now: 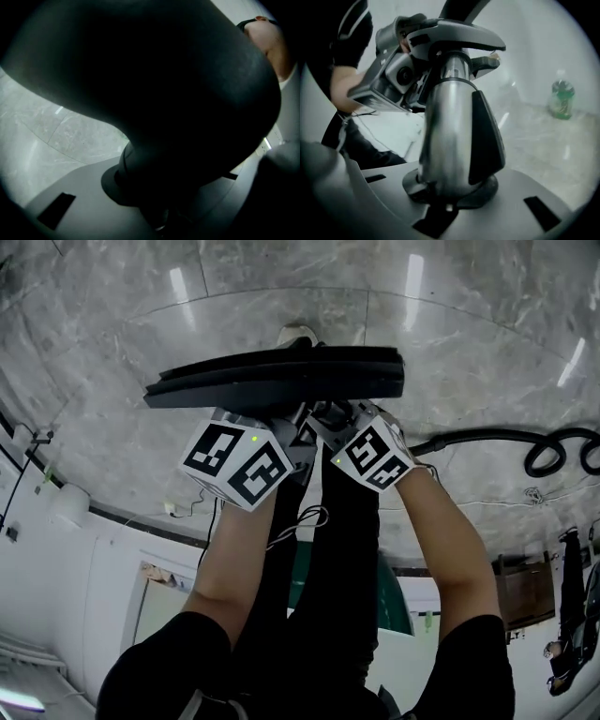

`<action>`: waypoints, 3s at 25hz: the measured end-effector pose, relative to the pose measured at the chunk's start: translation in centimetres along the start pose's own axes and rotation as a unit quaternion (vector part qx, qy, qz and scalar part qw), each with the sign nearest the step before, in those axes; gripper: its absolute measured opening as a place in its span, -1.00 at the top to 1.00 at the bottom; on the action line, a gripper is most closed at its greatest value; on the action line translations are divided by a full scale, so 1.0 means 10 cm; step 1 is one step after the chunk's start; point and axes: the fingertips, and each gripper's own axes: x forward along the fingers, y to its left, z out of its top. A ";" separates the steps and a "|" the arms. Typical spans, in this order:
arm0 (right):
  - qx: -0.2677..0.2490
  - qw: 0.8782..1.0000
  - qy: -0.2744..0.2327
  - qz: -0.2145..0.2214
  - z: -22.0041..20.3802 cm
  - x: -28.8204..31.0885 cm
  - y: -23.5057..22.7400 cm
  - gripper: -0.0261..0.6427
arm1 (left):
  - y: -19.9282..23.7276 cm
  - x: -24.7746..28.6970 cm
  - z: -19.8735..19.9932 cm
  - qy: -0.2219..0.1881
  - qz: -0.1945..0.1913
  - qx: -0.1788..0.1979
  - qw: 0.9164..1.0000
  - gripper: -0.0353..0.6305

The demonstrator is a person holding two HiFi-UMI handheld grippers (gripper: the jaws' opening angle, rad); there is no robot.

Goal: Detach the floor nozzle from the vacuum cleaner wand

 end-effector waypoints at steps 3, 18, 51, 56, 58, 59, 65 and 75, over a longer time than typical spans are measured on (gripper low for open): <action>0.034 0.979 0.019 0.199 -0.05 -0.06 0.35 0.67 | 0.01 -0.04 -0.04 0.017 -0.004 -0.009 1.000 0.58; 0.016 0.997 0.020 -0.070 0.24 0.37 -0.13 0.75 | 0.30 -0.08 0.34 0.016 -0.056 0.014 0.998 0.57; -0.064 0.967 0.246 0.016 -1.42 -0.22 -0.26 0.76 | 0.61 0.22 1.15 0.027 -0.142 -0.008 0.989 0.57; -0.051 0.973 0.223 -0.040 -1.05 -0.08 -0.54 0.76 | 0.57 0.36 0.92 0.069 -0.144 -0.022 0.987 0.57; -0.047 0.975 0.206 -0.062 -0.85 -0.05 -0.64 0.76 | 0.57 0.35 0.95 0.066 -0.142 -0.030 0.987 0.57; -0.049 0.976 0.200 -0.072 -0.77 -0.05 -0.69 0.76 | 0.58 0.35 0.97 0.063 -0.139 -0.038 0.988 0.57; -0.076 0.975 0.174 -0.118 -0.35 -0.09 -0.81 0.77 | 0.62 0.32 1.04 0.034 -0.136 -0.089 0.986 0.57; -0.074 0.975 0.153 -0.141 -0.16 -0.18 -0.97 0.76 | 0.63 0.38 0.96 0.020 -0.146 -0.142 0.979 0.57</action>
